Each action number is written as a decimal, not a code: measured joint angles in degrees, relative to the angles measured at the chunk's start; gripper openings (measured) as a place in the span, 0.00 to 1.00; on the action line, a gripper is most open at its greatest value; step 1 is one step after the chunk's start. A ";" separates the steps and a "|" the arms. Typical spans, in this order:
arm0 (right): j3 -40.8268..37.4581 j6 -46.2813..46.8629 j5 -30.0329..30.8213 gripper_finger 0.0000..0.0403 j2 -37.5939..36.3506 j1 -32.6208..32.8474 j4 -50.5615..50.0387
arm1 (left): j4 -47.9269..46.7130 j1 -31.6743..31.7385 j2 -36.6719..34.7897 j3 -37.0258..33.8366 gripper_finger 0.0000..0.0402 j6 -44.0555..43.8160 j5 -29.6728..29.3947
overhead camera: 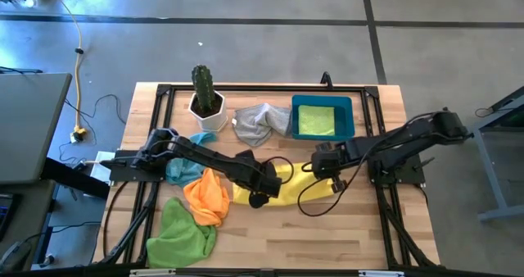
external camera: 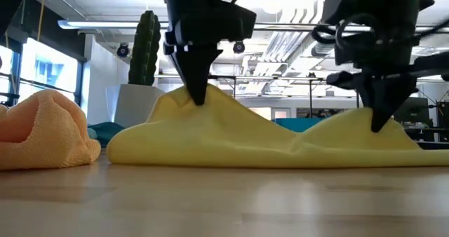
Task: Fold microfiber towels
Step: Fold the yellow microfiber cloth
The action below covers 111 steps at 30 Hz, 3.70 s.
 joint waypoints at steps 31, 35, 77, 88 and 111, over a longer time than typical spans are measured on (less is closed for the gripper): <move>0.02 -3.65 3.06 0.09 4.53 -1.30 0.50 | -3.14 0.68 2.56 0.00 0.00 -7.43 -0.75; 0.02 -1.84 6.38 0.20 4.53 -1.27 0.41 | -3.12 0.68 2.56 0.00 0.00 -8.58 -0.83; 0.08 36.01 4.53 0.28 10.12 4.04 2.63 | -2.03 -0.19 3.87 -0.07 0.25 -2.02 3.87; 0.26 35.68 4.73 0.28 11.15 4.06 1.12 | -2.97 -1.26 3.76 -0.02 0.24 -1.65 6.67; 0.06 35.60 4.70 0.28 11.24 4.06 1.42 | -6.21 -5.54 8.72 -0.02 0.24 -2.10 4.55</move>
